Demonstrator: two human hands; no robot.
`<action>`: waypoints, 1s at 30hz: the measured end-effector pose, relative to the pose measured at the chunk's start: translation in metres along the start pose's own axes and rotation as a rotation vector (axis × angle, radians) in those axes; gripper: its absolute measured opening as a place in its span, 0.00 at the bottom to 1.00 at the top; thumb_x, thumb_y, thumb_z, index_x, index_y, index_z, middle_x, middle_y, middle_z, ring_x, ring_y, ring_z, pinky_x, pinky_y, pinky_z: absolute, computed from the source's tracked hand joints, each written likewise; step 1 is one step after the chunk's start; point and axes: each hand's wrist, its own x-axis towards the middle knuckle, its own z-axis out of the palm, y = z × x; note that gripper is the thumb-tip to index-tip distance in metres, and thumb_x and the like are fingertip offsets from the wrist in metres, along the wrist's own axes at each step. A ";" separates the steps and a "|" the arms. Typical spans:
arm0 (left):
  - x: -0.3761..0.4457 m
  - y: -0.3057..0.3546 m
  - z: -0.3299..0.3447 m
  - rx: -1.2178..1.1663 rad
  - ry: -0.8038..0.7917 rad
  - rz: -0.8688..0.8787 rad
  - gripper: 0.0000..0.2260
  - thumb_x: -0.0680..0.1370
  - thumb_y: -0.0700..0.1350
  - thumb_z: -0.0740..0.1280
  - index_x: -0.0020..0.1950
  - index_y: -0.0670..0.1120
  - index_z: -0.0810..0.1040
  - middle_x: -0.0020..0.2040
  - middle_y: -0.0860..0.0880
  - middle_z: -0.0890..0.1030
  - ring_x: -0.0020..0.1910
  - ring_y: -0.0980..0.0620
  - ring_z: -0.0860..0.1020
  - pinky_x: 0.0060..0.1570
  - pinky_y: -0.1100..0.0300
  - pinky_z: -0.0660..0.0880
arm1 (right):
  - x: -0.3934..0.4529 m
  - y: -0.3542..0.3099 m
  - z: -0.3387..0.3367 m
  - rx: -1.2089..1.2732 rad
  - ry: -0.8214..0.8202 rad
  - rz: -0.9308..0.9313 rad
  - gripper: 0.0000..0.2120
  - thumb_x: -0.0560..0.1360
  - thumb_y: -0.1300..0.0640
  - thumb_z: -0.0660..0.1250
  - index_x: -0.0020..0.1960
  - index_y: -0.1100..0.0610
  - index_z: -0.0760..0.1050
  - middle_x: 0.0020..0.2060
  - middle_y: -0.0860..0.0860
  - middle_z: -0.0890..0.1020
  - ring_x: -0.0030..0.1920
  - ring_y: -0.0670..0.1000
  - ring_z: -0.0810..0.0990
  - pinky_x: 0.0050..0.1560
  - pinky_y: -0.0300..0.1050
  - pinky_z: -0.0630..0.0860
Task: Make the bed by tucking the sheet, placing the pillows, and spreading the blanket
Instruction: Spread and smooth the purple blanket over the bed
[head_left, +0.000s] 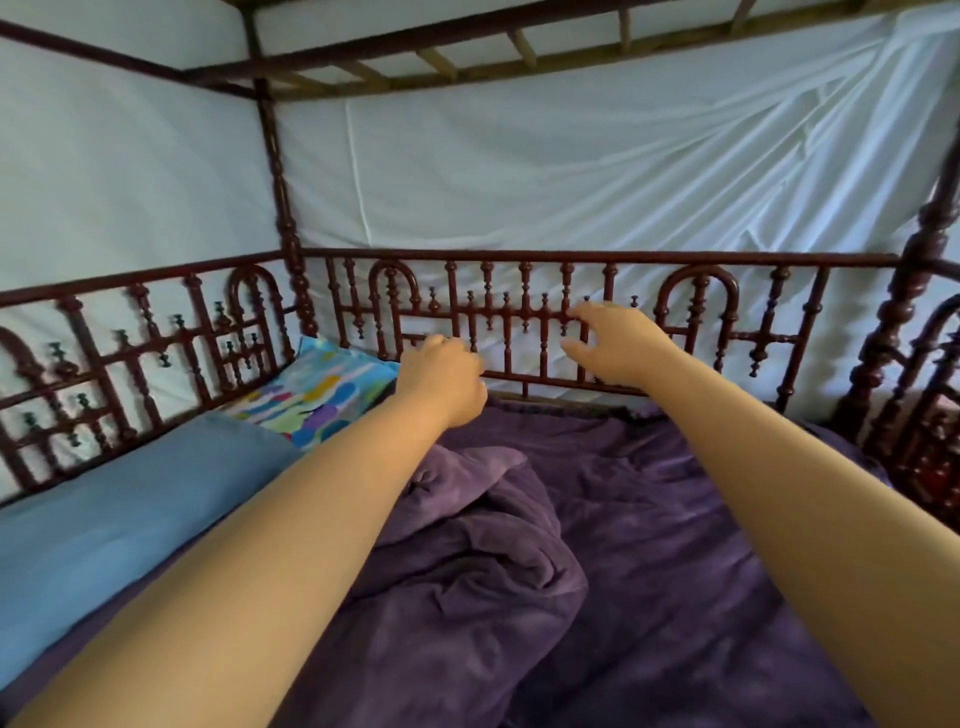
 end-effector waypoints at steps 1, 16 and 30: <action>0.003 -0.014 -0.001 -0.003 0.001 -0.003 0.17 0.80 0.47 0.55 0.66 0.47 0.74 0.67 0.46 0.72 0.69 0.43 0.66 0.63 0.48 0.68 | 0.007 -0.012 0.000 -0.012 0.006 -0.011 0.25 0.79 0.50 0.57 0.73 0.56 0.58 0.70 0.58 0.68 0.65 0.60 0.71 0.62 0.52 0.71; 0.085 -0.217 0.037 0.050 -0.070 -0.116 0.17 0.80 0.47 0.56 0.67 0.45 0.73 0.66 0.43 0.73 0.66 0.42 0.70 0.59 0.50 0.71 | 0.186 -0.154 0.083 -0.006 -0.040 -0.161 0.20 0.78 0.53 0.57 0.68 0.59 0.67 0.67 0.59 0.72 0.65 0.59 0.71 0.63 0.50 0.69; 0.172 -0.401 0.170 0.038 -0.185 0.068 0.17 0.79 0.46 0.57 0.65 0.46 0.74 0.65 0.43 0.74 0.66 0.43 0.71 0.60 0.51 0.72 | 0.308 -0.255 0.225 -0.017 -0.185 0.032 0.18 0.79 0.54 0.56 0.65 0.59 0.70 0.65 0.59 0.74 0.63 0.59 0.72 0.60 0.51 0.70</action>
